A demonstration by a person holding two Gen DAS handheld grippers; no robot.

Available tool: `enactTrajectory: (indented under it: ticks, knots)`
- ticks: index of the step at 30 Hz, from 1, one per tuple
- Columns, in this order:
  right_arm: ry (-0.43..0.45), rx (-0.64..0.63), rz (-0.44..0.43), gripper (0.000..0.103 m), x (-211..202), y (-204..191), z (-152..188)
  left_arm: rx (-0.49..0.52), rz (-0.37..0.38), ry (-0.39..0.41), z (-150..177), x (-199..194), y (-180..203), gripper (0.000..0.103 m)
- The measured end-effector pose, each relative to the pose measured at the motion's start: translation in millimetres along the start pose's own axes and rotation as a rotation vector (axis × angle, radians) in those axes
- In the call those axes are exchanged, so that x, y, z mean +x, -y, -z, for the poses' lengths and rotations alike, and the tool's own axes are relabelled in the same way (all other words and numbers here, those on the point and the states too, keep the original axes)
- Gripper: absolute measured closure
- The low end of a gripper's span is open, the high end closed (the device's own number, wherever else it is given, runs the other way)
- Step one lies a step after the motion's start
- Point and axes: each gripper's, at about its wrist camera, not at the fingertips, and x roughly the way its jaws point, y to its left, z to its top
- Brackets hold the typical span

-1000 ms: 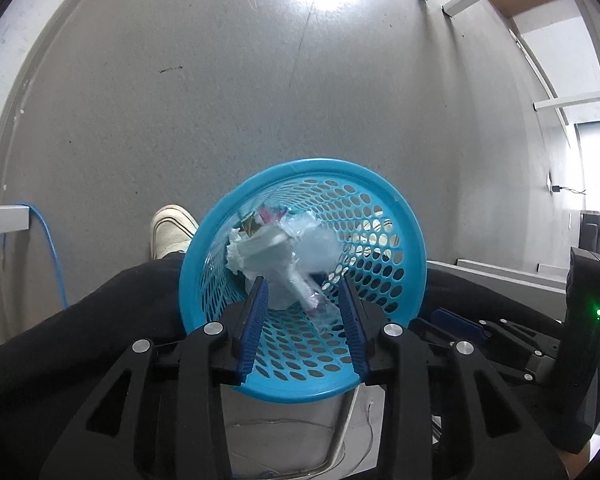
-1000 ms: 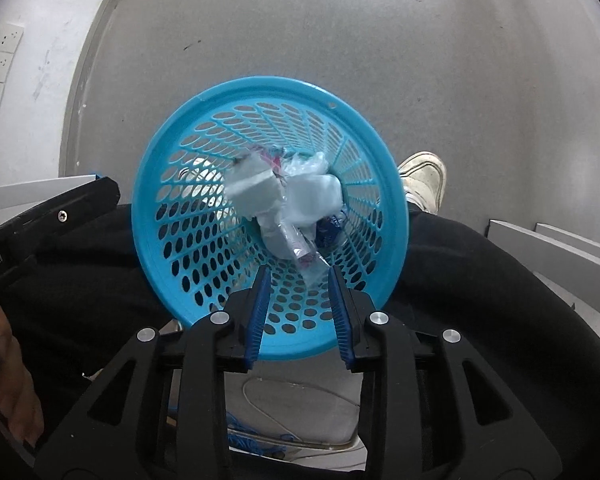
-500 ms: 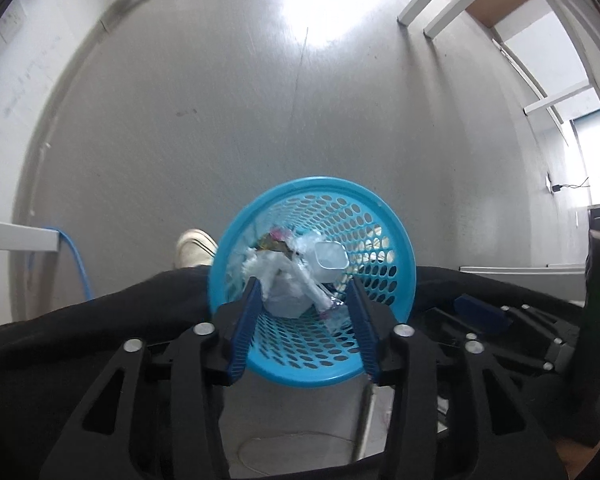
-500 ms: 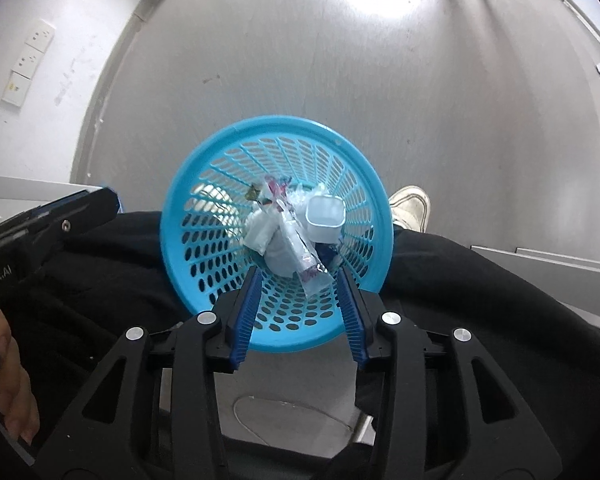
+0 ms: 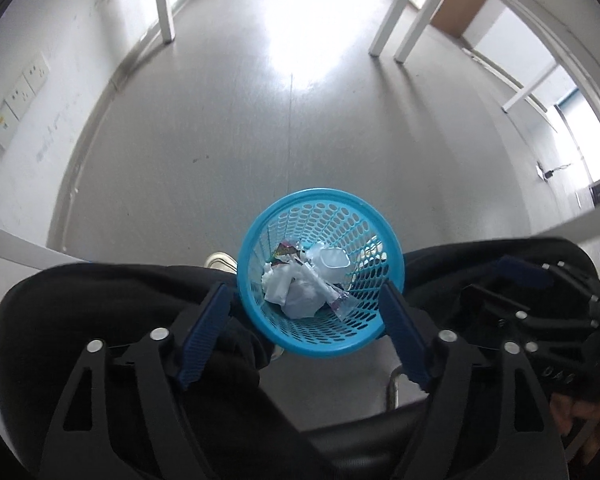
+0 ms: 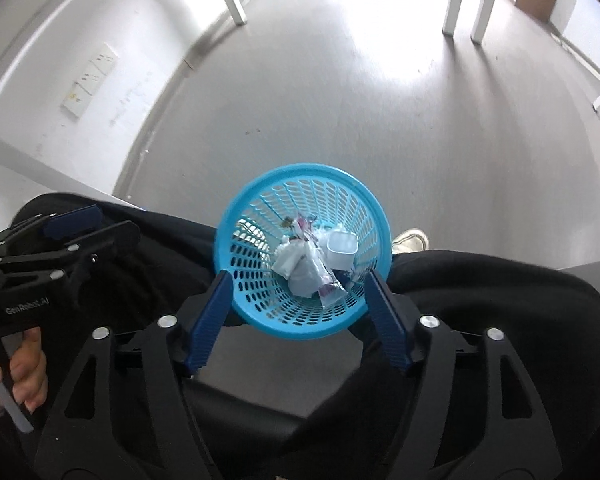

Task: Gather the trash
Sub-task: 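Raise both tools up to the table toward the tissue bundle and clear bag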

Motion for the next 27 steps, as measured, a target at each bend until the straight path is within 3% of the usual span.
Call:
enactTrajectory:
  ticks: [5,10,13,21,27]
  knots:
    - [0.061,-0.032,0.015,0.028,-36.4,-5.1,15.6,0.014,0.012,0.065,13.6,-32.3,1.9,0.014]
    - [0.111,-0.068,0.01,0.018,-69.8,-10.1,35.1,0.034,0.012,0.146,32.9,-63.8,7.9,0.006]
    - [0.15,-0.089,-0.008,0.009,-94.6,-9.4,53.0,0.048,0.029,0.178,43.8,-80.8,11.0,0.006]
    - [0.299,-0.079,-0.022,0.009,-164.8,9.0,93.2,0.172,0.083,0.308,64.6,-140.8,35.7,0.006]
    - [0.463,-0.087,-0.054,0.009,-232.4,17.9,98.8,0.294,0.164,0.44,62.8,-203.9,55.0,0.006]
